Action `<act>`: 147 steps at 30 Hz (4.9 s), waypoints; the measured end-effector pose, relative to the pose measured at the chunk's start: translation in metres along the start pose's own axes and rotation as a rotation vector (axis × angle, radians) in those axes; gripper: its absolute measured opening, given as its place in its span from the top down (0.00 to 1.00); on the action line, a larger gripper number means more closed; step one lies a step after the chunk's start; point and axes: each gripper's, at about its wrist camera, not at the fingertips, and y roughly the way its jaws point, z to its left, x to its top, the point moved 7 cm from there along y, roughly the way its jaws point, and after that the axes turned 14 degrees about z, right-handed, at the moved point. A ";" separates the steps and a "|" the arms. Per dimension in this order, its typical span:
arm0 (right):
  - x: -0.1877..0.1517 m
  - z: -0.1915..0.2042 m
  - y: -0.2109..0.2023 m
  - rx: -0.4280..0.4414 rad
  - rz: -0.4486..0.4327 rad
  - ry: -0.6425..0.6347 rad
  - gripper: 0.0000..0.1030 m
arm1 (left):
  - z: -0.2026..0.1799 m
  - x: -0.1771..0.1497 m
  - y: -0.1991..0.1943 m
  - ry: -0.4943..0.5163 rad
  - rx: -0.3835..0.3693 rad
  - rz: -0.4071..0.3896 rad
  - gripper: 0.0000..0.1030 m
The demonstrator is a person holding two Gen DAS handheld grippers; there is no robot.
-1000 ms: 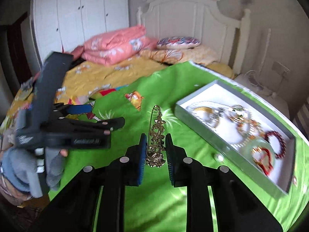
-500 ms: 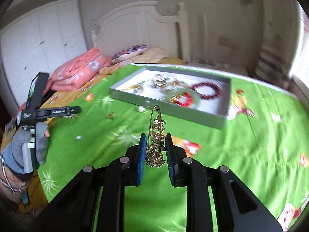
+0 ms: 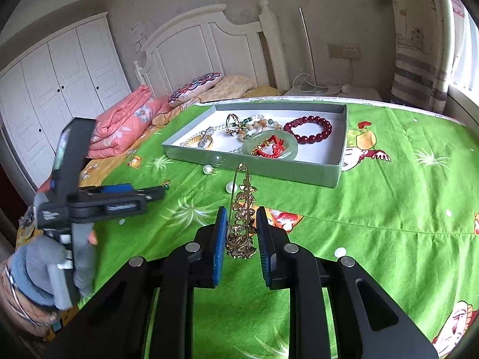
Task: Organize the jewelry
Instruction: 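Grasp the gold ring with green stone with the left tool and lift it, then carry the ring and gold pendant into the tray and open both tools, then grasp a pearl earring with the right tool while the left tool grasps the other pearl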
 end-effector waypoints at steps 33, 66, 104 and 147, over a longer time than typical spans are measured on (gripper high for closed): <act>0.001 0.004 0.000 0.000 0.005 -0.012 0.80 | -0.004 -0.016 -0.010 0.115 -0.069 -0.032 0.87; 0.114 -0.055 0.055 -0.064 0.021 0.107 0.80 | -0.073 0.093 -0.004 0.217 -0.044 -0.081 0.87; 0.038 0.005 0.050 -0.053 0.167 -0.123 0.28 | 0.012 0.035 -0.018 0.073 -0.092 -0.046 0.06; 0.037 0.003 0.045 -0.088 0.118 -0.084 0.86 | -0.056 0.026 0.006 0.193 -0.126 0.002 0.32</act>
